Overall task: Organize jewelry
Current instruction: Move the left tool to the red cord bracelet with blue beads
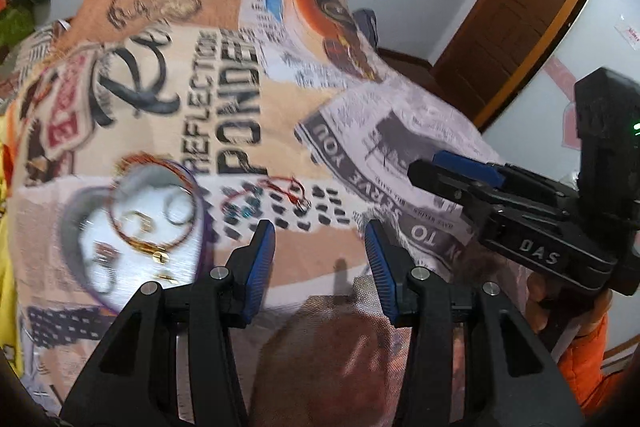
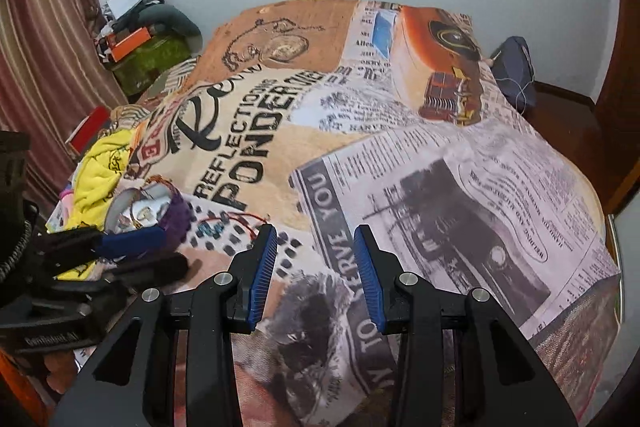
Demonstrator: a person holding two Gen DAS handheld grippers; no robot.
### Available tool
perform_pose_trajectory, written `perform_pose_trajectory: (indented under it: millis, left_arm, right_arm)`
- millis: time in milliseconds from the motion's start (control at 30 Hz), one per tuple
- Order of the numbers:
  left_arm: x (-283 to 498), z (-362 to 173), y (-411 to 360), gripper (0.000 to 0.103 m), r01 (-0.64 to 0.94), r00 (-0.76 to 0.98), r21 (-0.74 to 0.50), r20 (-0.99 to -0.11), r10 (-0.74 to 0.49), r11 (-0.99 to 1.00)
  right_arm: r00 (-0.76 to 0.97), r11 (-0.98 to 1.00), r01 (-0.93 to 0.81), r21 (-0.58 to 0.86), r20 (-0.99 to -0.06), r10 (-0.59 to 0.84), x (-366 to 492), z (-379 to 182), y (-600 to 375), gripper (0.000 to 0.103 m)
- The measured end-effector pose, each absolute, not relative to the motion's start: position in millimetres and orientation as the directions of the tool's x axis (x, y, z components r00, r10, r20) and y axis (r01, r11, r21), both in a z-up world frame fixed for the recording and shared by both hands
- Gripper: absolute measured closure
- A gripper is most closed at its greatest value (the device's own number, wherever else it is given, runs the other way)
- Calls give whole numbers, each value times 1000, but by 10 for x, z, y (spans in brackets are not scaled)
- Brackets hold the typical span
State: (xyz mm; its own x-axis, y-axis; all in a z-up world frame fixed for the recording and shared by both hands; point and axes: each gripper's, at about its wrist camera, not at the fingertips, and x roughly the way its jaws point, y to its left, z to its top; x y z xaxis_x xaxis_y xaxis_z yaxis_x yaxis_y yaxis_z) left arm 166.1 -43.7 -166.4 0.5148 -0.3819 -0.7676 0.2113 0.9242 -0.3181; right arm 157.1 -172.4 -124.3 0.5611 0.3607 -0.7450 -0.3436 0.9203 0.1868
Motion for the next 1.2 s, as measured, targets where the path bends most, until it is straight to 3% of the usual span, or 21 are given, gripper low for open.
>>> perform_pose_trajectory:
  millis: [533,967,1200]
  left_arm:
    - [1867,-1817,-222,66,123,561,-166,-801,-206,978]
    - [1936,-1824,-177,71,158,554,-159,-803,-221,975]
    - [1980,-1832,-217,71,175,547,-143,-808,-217,974]
  right_arm:
    - [487,860,-466,208,-751,445,1583,-1520,-1491,67]
    - [409,822,-547,156,-807,426,1715,-1813,-1085,92]
    - [416,827,-541,155,-804,424,1705,-1800,-1128,97]
